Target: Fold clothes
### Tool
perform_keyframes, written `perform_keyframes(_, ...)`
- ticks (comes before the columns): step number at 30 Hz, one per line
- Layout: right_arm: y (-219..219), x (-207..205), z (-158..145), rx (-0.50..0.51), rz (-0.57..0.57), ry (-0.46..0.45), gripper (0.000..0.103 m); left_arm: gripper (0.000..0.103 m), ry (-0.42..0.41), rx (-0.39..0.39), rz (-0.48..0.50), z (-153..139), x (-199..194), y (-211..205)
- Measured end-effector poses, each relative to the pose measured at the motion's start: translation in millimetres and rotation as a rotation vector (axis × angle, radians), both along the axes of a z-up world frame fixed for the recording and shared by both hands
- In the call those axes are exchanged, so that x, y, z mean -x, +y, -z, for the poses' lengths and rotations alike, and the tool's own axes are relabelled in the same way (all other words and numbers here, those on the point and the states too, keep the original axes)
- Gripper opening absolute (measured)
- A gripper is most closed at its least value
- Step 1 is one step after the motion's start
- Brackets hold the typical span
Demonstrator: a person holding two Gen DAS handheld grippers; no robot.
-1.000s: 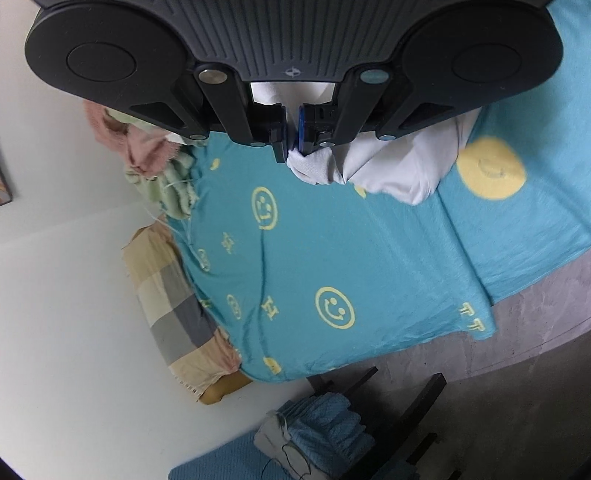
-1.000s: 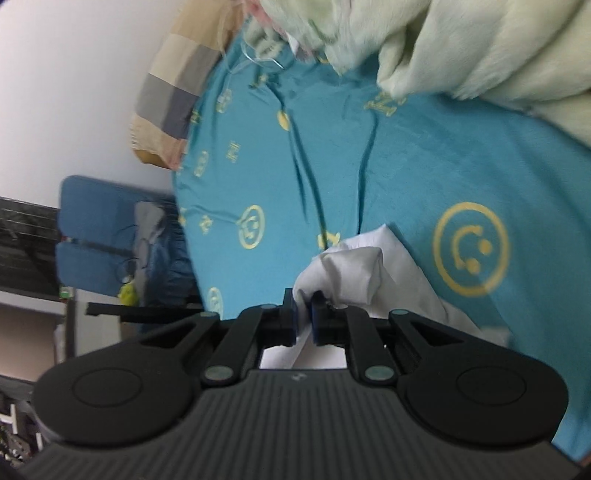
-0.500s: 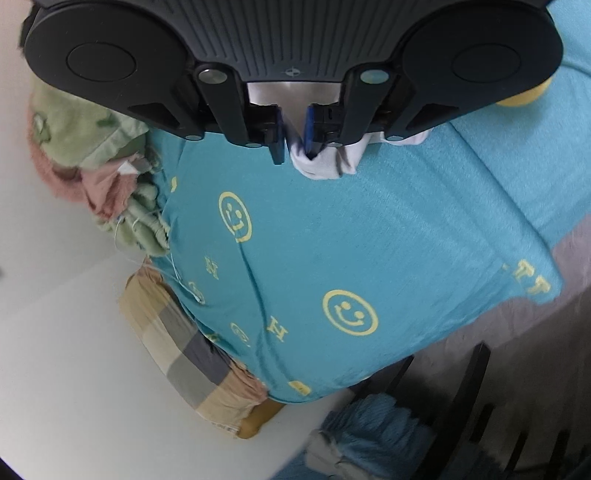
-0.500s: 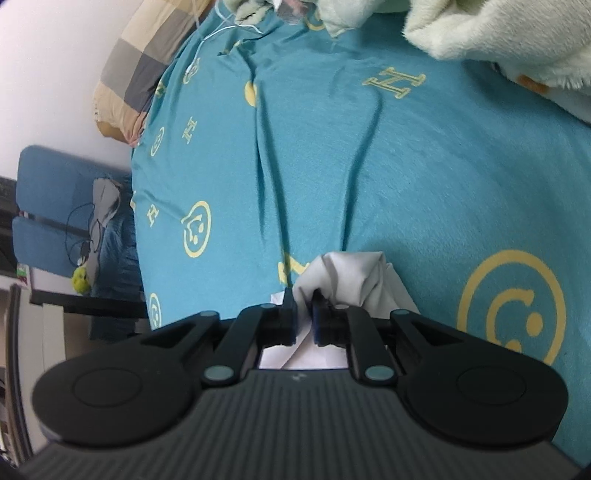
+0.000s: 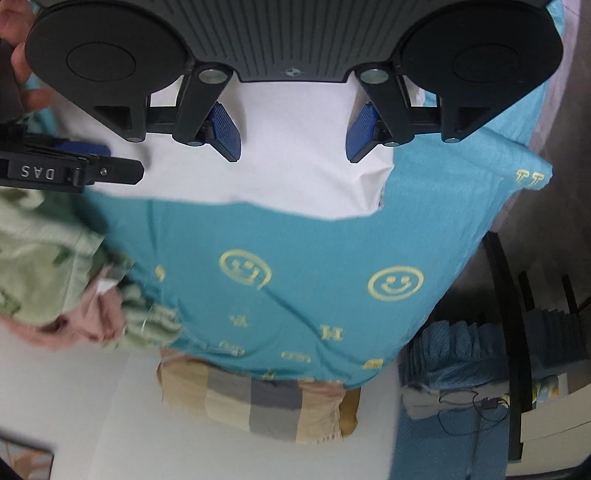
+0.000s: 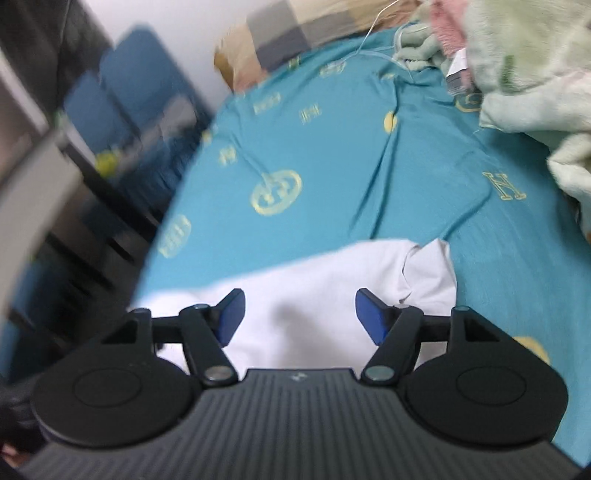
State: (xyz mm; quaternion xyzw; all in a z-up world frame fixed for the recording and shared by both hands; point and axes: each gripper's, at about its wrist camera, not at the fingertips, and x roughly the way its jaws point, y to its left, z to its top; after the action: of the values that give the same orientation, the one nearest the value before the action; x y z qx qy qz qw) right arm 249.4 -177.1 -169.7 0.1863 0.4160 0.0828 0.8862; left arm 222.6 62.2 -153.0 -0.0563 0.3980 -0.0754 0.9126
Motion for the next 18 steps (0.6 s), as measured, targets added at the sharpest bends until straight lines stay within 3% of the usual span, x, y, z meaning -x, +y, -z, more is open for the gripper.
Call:
perform_keyframes(6, 9, -7, 13, 0.074, -0.033, 0.01, 0.068, 0.065, -0.001, -0.016, 0.014, 5, 4, -3)
perform_keyframes(12, 1, 21, -10, 0.049, -0.001, -0.026, 0.068, 0.065, -0.065, -0.014, 0.047, -21, 42, -13)
perform_keyframes(18, -4, 69, -38, 0.042, -0.02, -0.058, 0.068, 0.065, -0.115, -0.061, 0.068, -47, 91, -24)
